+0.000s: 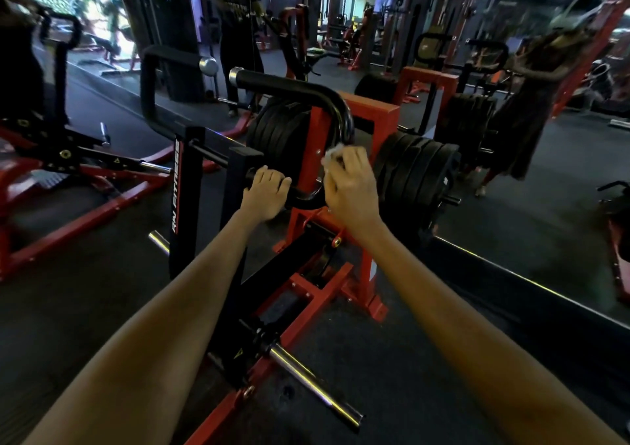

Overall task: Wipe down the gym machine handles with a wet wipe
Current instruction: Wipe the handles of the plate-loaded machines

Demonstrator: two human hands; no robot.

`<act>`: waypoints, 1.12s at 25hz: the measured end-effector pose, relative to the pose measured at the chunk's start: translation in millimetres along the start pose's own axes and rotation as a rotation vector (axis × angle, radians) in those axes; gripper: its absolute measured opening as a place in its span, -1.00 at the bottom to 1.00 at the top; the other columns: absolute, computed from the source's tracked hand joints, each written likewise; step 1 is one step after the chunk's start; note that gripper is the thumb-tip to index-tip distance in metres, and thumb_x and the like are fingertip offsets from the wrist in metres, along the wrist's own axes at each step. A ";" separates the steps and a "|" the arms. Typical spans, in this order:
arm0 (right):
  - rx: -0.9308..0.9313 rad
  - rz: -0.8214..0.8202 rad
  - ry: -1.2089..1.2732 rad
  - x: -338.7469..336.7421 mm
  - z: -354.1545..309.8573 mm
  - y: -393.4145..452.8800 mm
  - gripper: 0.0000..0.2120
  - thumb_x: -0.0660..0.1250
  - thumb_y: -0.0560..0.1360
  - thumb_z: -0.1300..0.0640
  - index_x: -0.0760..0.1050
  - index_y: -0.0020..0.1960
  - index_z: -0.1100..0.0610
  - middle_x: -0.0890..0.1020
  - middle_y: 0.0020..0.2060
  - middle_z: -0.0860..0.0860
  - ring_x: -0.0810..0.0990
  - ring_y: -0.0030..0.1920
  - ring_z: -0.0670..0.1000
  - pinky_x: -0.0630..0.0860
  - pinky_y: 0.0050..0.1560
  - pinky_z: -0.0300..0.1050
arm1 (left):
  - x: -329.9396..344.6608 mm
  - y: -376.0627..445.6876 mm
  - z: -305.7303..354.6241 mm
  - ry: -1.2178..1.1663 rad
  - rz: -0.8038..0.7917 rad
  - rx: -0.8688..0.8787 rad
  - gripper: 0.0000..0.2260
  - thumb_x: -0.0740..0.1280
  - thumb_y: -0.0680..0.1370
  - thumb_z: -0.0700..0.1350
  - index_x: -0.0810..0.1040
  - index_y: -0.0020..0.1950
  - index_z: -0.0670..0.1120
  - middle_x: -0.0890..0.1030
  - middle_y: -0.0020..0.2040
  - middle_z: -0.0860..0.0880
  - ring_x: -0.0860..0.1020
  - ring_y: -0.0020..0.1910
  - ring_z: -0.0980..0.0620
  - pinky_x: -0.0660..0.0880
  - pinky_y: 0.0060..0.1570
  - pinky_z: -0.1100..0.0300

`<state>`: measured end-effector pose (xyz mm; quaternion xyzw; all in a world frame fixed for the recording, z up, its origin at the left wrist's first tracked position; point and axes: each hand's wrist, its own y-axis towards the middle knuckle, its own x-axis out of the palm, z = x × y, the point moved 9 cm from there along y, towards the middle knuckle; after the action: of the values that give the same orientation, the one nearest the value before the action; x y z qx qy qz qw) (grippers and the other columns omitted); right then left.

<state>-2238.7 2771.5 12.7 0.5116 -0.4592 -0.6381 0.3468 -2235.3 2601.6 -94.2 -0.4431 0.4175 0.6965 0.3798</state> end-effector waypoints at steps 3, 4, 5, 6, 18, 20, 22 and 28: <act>-0.040 -0.079 -0.017 6.2 -6.8 -14.1 -0.91 0.29 0.47 0.38 0.58 -0.15 0.32 0.56 -0.21 0.14 0.48 -0.20 0.09 0.50 -0.23 -0.05 | -6.5 -0.9 0.8 -0.034 0.030 0.055 -0.77 0.07 0.46 -0.30 0.36 0.09 -0.29 0.58 -0.14 -0.33 0.61 -0.17 -0.29 0.52 -0.02 -0.26; -0.019 -0.061 -0.003 2.3 0.5 -8.2 -0.92 0.31 0.47 0.38 0.59 -0.12 0.32 0.56 -0.22 0.13 0.49 -0.20 0.09 0.49 -0.22 -0.06 | -10.4 -6.1 5.0 -0.030 0.070 0.045 -0.75 0.07 0.53 -0.27 0.37 0.17 -0.31 0.57 0.01 -0.35 0.57 0.02 -0.30 0.46 0.13 -0.22; 0.005 -0.029 -0.013 -4.5 8.5 -1.0 -0.91 0.32 0.46 0.38 0.60 -0.08 0.32 0.58 -0.21 0.11 0.50 -0.18 0.08 0.47 -0.18 -0.08 | -17.4 -10.8 5.0 -0.036 0.122 -0.026 -0.71 0.07 0.61 -0.19 0.38 0.26 -0.30 0.50 0.20 -0.32 0.46 0.23 -0.26 0.35 0.28 -0.18; 0.010 0.000 -0.047 -11.7 13.3 3.3 -0.88 0.33 0.46 0.37 0.60 -0.04 0.30 0.60 -0.18 0.10 0.51 -0.14 0.07 0.46 -0.13 -0.10 | -18.4 -15.3 -0.7 -0.038 0.182 -0.072 -0.66 0.07 0.64 -0.09 0.39 0.32 -0.26 0.41 0.34 -0.26 0.32 0.38 -0.20 0.26 0.35 -0.14; -0.297 -0.182 -0.187 28.7 -42.6 -48.1 -0.85 0.33 0.44 0.38 0.61 -0.02 0.32 0.68 -0.14 0.11 0.65 -0.05 0.07 0.30 0.36 0.05 | -50.8 -25.5 -97.8 0.073 0.277 -0.042 -0.21 0.43 0.43 -0.02 0.09 0.53 -0.14 0.01 0.55 -0.13 0.02 0.52 -0.16 0.01 0.44 -0.14; -0.230 -0.224 -0.219 39.7 -46.2 -47.7 -0.85 0.30 0.42 0.38 0.62 -0.07 0.31 0.68 -0.19 0.11 0.66 -0.12 0.06 0.27 0.37 0.05 | -49.3 -12.9 -98.6 0.022 0.208 0.022 -0.18 0.45 0.42 -0.02 0.07 0.54 -0.13 0.01 0.55 -0.10 0.04 0.52 -0.15 0.07 0.44 -0.16; -0.159 -0.271 -0.266 52.1 -46.9 -45.4 -0.82 0.25 0.41 0.39 0.62 -0.09 0.31 0.67 -0.25 0.10 0.65 -0.19 0.06 0.26 0.37 0.04 | -42.2 -5.3 -95.7 -0.093 0.156 0.070 -0.14 0.49 0.38 -0.07 0.07 0.53 -0.16 0.01 0.55 -0.10 0.11 0.49 -0.17 0.19 0.40 -0.15; 0.037 -0.348 -0.333 88.4 -54.4 -36.7 -0.82 0.34 0.31 0.45 0.62 -0.13 0.32 0.66 -0.29 0.13 0.66 -0.21 0.14 0.38 0.25 0.00 | -32.4 -4.8 -89.2 -0.200 0.219 0.066 -0.12 0.50 0.36 -0.13 0.04 0.52 -0.21 0.00 0.54 -0.13 0.11 0.47 -0.20 0.31 0.32 -0.05</act>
<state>-2205.8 2690.7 -54.4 0.4770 -0.4267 -0.7552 0.1416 -2194.0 2516.2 -88.2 -0.3105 0.4463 0.7602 0.3557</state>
